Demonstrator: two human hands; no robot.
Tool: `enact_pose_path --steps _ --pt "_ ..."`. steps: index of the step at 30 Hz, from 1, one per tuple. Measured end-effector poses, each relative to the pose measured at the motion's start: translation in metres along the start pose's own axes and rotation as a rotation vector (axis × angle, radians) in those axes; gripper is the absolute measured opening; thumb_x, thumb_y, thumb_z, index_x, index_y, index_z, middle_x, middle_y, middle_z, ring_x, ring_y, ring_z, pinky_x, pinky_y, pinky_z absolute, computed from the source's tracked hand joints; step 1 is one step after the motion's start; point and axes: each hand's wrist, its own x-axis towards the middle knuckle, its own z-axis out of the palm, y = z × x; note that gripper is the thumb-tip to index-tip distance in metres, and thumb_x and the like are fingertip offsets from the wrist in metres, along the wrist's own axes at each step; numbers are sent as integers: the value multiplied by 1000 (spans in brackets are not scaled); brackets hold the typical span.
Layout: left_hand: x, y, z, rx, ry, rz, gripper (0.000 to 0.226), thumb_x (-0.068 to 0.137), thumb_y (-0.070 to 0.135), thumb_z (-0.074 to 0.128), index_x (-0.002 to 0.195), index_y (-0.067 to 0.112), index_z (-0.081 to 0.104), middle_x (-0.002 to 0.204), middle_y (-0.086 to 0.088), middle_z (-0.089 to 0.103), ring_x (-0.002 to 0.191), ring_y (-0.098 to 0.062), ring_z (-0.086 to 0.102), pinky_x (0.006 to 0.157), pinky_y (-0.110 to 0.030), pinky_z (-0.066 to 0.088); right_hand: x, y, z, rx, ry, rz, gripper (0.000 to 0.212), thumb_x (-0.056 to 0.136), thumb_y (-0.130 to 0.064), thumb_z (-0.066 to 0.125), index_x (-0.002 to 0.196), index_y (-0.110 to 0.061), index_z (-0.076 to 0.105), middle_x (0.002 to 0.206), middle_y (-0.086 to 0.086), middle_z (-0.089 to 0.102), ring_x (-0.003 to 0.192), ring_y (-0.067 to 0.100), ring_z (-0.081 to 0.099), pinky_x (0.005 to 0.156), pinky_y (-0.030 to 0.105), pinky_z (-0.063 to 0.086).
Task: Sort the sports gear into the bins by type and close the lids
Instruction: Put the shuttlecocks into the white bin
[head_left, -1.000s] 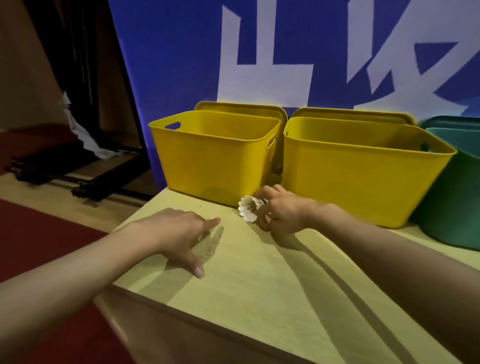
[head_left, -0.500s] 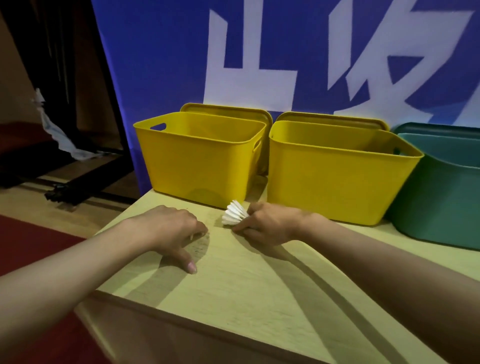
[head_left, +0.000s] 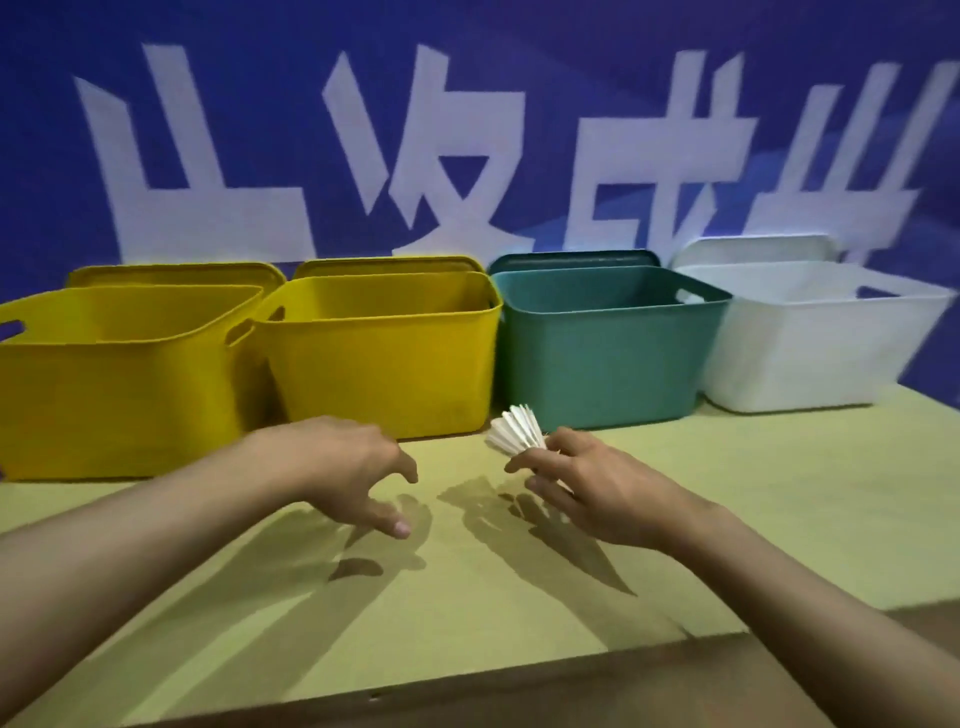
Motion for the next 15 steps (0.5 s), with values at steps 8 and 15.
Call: enact_pose_path --steps 8,15 --pt "119 117 -64 110 22 136 89 79 78 60 155 46 26 137 4 62 121 -24 58 96 -36 51 -87 150 -99 -120 323 243 37 105 -46 29 139 -42 43 117 4 54 97 21 53 78 41 51" --pt "168 128 -60 116 -141 151 95 81 75 61 158 47 13 127 1 63 106 -19 58 94 -39 53 -22 298 -182 -295 322 480 38 109 -30 35 145 -42 38 123 19 59 99 30 51 88 43 42"
